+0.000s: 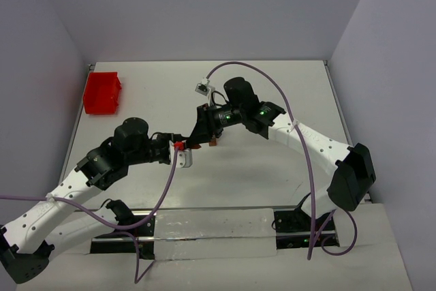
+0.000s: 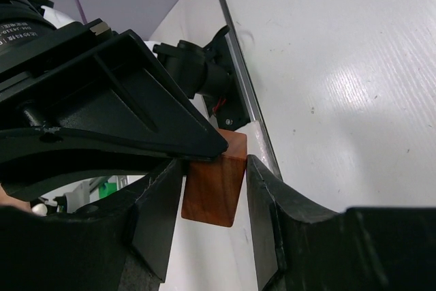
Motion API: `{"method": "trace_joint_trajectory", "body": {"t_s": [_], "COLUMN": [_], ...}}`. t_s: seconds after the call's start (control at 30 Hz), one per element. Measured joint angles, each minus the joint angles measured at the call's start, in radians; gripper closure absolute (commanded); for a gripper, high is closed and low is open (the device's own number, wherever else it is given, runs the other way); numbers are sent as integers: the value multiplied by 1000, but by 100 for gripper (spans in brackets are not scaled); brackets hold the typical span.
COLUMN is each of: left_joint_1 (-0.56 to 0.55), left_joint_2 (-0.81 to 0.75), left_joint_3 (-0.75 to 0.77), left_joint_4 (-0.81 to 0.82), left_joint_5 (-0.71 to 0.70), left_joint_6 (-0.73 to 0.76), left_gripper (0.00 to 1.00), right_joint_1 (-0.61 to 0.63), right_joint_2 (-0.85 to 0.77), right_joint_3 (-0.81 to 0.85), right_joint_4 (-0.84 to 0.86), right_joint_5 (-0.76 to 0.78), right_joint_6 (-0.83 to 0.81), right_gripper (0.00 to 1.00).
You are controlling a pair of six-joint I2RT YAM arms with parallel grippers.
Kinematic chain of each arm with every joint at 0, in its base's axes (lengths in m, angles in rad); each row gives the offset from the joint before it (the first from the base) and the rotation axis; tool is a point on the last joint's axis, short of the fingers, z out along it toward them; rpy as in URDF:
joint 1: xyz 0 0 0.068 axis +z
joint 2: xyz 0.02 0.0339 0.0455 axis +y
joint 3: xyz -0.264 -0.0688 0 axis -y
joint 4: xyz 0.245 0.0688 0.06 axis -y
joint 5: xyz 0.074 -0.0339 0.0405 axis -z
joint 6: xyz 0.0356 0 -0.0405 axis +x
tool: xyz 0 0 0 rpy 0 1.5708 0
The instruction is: Build the wood block tower
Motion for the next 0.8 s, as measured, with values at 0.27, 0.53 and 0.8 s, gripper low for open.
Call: {"method": "trace_joint_trajectory", "body": {"t_s": [0.27, 0.53, 0.8], "left_joint_1": [-3, -4, -7], "left_joint_2": [-2, -3, -16], "left_joint_3": [0, 0, -10], "left_joint_4": [-1, -2, 9], "left_joint_5": [-4, -7, -33], "left_joint_6": [-4, -6, -21], "left_gripper": [100, 83, 9], "right_joint_1": [0, -1, 0], "right_joint_2": [3, 2, 1], "right_joint_3": [-6, -11, -11], "right_joint_4": [5, 14, -1], "right_joint_5": [-4, -10, -11], "right_joint_6": [0, 0, -15], "right_gripper": [59, 89, 100]}}
